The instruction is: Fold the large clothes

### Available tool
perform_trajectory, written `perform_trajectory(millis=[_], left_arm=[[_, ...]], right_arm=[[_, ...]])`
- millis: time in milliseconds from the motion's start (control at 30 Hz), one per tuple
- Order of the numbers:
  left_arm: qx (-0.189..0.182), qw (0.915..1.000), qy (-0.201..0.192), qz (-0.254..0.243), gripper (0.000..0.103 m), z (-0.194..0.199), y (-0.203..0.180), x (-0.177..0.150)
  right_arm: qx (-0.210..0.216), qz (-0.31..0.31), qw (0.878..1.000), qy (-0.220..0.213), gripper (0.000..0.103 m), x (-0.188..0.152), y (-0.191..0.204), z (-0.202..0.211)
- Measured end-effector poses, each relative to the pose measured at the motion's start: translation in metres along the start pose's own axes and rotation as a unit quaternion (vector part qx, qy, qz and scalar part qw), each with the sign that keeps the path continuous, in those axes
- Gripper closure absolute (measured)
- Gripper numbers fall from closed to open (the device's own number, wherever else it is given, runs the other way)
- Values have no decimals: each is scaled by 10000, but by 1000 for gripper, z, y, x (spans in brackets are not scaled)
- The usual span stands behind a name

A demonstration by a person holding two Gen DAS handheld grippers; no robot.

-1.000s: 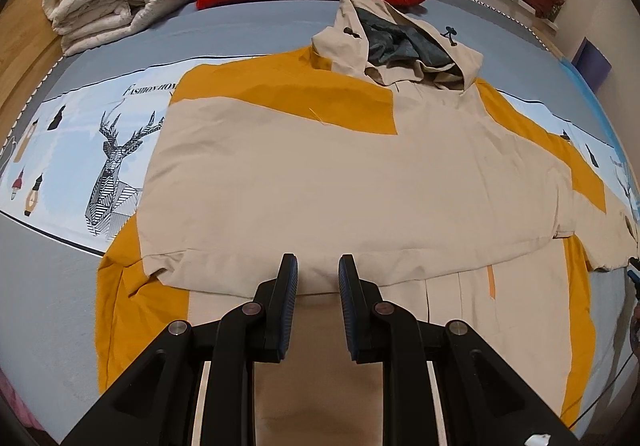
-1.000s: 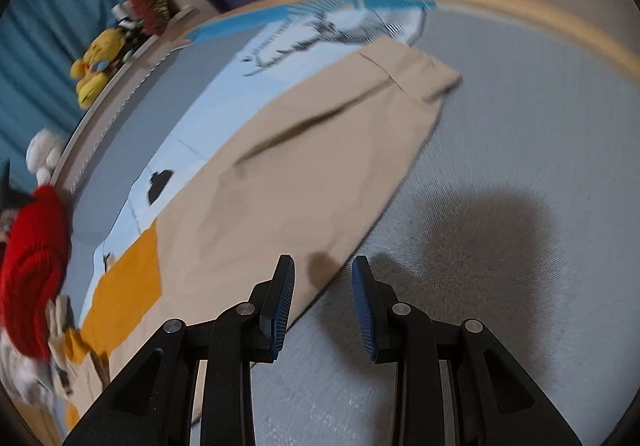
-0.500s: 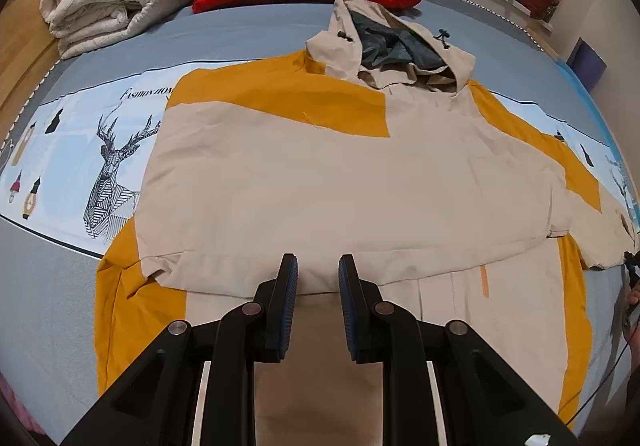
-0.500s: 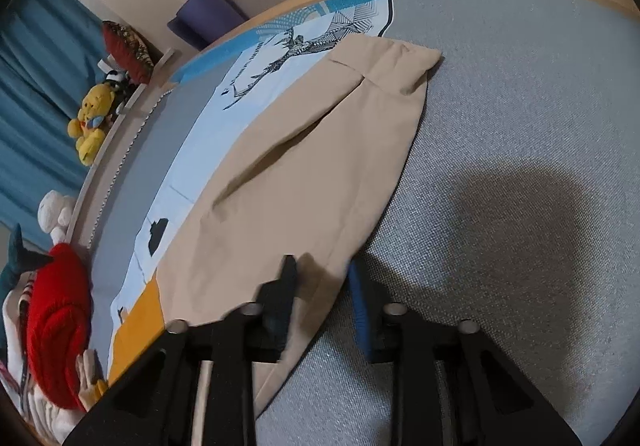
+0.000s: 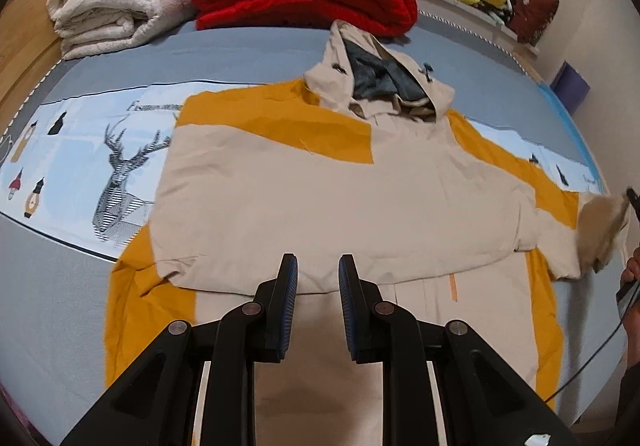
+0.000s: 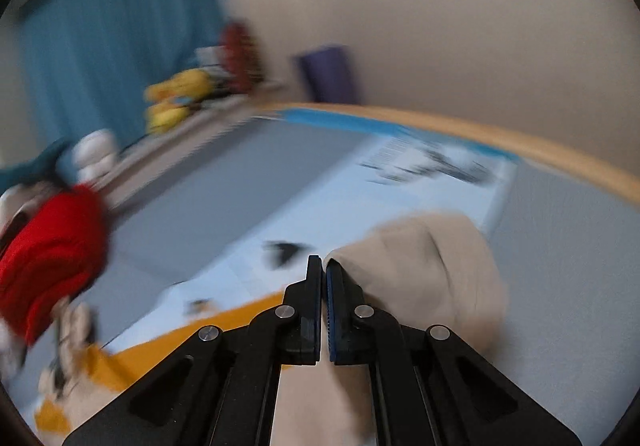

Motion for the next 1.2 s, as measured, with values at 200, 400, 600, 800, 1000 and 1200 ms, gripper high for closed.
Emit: perform_trajectory(millis=[200,400,600,800,1000,1200], left_arm=[[-106,9993,-174,308,84,23,19,8],[-186,9984,-238,482,84,36,34,11],[-268,9976,-195,614,84,36,41,13],[-218,9981,-127,559,84,30,40,10],[-159,9987,-15,484,84,14,30,8],[-69,9990,13,442,84,6,28,8]], right_arm=[[1423,1317,9810,26,100,-56,168,108],[2762,2424,9272,729,100,-165,289,207],[2866,3627,8656,1923,94,-291,317,235],[2539,3472,8804,1997,78,-290,281,216],[2023,2694,9245,1781,61,-240,242,174],[1638,2407,9396,1802,61,-222,219,130]])
Point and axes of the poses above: each gripper's, at about its wrist camera, not at the fingertips, and z roughly against the way its jaws point, y to its left, x to its top, the point moved 10 cm from there along -z, roughly the way its jaws point, and after that the axes turned 13 degrees about -x, right-handed, at the moved point
